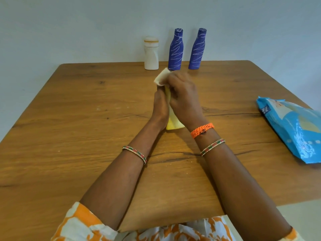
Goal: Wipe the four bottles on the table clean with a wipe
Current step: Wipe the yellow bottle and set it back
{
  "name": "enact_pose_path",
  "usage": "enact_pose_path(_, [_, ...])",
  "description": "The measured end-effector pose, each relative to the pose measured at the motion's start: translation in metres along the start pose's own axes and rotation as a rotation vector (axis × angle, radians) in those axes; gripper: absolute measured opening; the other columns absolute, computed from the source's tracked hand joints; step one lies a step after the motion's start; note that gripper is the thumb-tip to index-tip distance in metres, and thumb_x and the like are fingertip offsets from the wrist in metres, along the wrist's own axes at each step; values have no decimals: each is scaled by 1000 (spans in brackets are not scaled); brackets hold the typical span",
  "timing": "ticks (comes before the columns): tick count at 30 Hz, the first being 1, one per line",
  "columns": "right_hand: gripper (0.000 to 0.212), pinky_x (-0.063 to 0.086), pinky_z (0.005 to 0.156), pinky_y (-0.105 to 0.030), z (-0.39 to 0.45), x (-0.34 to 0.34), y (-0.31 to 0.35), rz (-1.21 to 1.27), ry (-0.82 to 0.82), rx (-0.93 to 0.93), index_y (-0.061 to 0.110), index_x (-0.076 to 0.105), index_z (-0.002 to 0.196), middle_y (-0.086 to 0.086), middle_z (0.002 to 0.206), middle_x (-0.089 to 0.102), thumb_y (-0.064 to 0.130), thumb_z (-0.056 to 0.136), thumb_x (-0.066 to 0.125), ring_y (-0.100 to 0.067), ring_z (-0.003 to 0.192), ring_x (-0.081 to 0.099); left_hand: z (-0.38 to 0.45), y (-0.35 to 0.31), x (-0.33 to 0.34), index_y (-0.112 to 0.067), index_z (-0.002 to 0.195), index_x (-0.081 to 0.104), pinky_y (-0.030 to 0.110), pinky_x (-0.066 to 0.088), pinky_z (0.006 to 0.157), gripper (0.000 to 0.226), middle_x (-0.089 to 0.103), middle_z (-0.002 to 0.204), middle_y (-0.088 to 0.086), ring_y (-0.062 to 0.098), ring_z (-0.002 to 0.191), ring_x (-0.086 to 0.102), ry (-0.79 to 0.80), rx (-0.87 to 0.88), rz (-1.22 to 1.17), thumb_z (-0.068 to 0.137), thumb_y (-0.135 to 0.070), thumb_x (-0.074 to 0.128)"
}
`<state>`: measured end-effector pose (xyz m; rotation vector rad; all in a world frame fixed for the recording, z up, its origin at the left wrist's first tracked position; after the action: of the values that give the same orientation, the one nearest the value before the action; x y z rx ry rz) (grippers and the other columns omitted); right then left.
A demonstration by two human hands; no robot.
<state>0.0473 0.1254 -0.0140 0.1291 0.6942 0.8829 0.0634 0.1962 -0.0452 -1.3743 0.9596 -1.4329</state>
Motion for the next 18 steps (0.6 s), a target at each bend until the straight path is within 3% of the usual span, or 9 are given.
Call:
enact_pose_path(2, [12,45,77,-27,1,1,0,-22,34,-51,3,64,89,-12,95,61,1,79,58,-21,92,54,1,0,-2,-21,92,58,21,50,71,35,62,82,-4,-5,72,63,-22,22,9,104,-20,25])
enact_pose_path(7, [21,52,75,-40,-2,-9,-25,111,-178,212,5,61,91,-9,93,61,-11,79,53,-21,88,58,3,1,-2,-21,94,60,27,52,73,51,67,87,0,9,79,66,31,-44,-87,104,-41,14])
enact_pose_path(13, [15,43,77,-31,-1,5,11,-38,54,-100,4,64,87,-12,94,61,-4,74,62,-23,93,51,0,4,-3,-17,94,56,16,50,69,31,60,85,-1,-3,74,62,-10,31,-35,103,-14,27])
enact_pose_path(16, [16,45,77,-32,-1,-5,-3,9,-22,-77,2,64,89,-12,95,61,-6,76,60,-24,92,53,0,-1,-2,-20,89,56,15,50,68,37,61,83,-2,-5,72,62,-33,71,-12,105,-19,22])
enact_pose_path(18, [21,48,75,-37,-2,-11,-15,70,-110,37,2,64,89,-11,94,61,-12,75,57,-24,92,54,1,-4,-3,-21,95,59,22,51,76,46,65,88,0,4,81,64,4,44,-65,105,-32,16])
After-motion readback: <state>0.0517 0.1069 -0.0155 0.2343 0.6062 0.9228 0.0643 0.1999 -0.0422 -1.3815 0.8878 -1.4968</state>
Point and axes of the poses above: each hand's wrist, its own z-axis towards the middle knuckle, its own x-axis out of the palm, y = z × x, the point moved 1 cm from there along z, towards the middle knuckle
